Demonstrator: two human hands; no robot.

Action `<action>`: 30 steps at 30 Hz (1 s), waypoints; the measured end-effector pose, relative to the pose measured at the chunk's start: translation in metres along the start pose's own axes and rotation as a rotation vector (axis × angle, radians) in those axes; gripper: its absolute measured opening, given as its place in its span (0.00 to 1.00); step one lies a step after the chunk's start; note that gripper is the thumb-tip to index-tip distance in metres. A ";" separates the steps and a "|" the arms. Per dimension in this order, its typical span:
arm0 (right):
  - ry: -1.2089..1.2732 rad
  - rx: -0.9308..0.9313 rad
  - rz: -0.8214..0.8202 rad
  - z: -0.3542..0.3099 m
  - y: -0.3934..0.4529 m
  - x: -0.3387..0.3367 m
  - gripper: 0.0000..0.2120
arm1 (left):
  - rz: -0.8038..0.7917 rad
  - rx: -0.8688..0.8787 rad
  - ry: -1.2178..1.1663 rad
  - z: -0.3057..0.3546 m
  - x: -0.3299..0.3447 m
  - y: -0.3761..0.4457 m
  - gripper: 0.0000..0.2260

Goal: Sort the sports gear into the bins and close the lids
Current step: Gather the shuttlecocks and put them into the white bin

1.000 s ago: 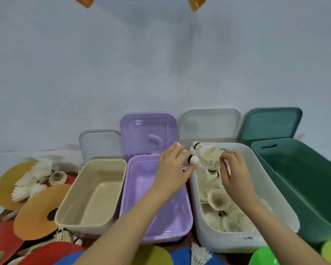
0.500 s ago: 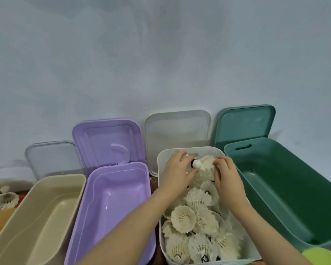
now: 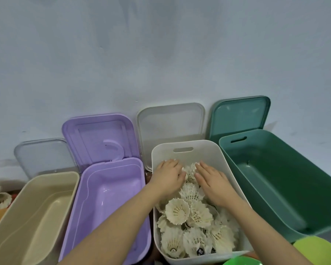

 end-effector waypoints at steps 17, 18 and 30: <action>-0.099 -0.281 0.355 -0.135 -0.050 -0.026 0.16 | 0.278 -0.068 0.089 -0.035 -0.092 -0.152 0.21; -0.075 -0.310 0.367 -0.148 -0.052 -0.022 0.16 | 0.286 -0.089 0.086 -0.043 -0.094 -0.166 0.21; 0.075 -0.508 0.291 -0.327 -0.084 0.067 0.22 | 0.267 -0.283 0.055 -0.173 -0.095 -0.349 0.27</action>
Point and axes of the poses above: each hand's wrist, its own y-axis towards the middle knuckle, its own x-axis out of the palm, z = x × y, the point moved 3 cm from there along y, towards the middle knuckle, and after that the axes turned 9 degrees about -z, right-handed, at the moved point
